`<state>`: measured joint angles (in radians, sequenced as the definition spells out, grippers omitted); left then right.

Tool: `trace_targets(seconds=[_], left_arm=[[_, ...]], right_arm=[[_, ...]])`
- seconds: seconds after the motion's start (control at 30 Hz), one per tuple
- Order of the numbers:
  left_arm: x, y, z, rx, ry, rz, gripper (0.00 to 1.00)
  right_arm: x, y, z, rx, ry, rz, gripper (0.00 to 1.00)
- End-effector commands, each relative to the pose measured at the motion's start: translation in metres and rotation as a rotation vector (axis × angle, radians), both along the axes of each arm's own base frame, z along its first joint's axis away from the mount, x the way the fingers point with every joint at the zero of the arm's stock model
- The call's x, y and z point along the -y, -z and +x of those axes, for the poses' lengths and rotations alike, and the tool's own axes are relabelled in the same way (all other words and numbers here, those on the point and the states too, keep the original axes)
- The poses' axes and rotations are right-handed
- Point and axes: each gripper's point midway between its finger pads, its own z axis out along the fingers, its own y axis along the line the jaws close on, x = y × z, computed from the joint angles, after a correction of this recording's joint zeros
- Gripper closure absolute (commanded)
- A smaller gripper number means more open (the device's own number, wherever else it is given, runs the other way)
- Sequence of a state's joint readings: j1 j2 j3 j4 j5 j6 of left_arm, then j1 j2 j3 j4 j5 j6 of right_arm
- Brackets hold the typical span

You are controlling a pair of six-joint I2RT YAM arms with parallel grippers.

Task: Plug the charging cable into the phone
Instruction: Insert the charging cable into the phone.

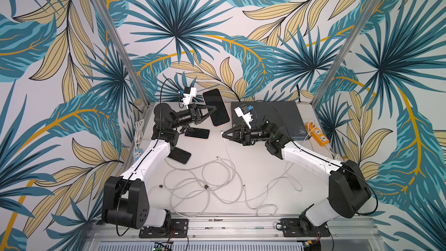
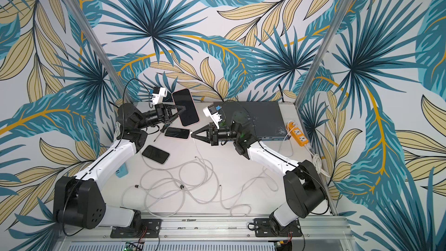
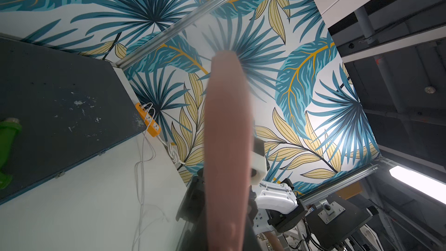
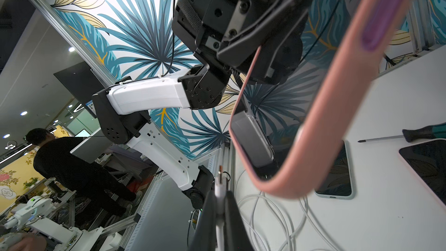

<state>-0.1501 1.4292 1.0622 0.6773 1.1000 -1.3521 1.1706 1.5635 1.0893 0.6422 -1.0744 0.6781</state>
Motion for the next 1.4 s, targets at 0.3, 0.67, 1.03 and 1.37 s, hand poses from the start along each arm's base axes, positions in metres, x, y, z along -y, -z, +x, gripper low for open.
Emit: trace_targets(seconds=[0.3,0.67,1.03,1.37], left_arm=[[0.002,-0.011,-0.011,0.064,0.028,-0.008,1.00],[0.003,-0.007,-0.014,0.064,0.034,0.009,1.00],[0.007,-0.006,-0.018,0.077,0.050,0.012,1.00],[0.015,-0.001,-0.030,0.096,0.102,0.043,1.00]], right_arm=[[0.002,-0.007,0.016,-0.061,0.072,0.003,1.00],[-0.003,-0.007,0.019,-0.082,0.075,0.001,1.00],[-0.009,-0.003,0.024,-0.103,0.078,-0.003,1.00],[-0.006,-0.009,0.031,-0.125,0.087,0.003,1.00]])
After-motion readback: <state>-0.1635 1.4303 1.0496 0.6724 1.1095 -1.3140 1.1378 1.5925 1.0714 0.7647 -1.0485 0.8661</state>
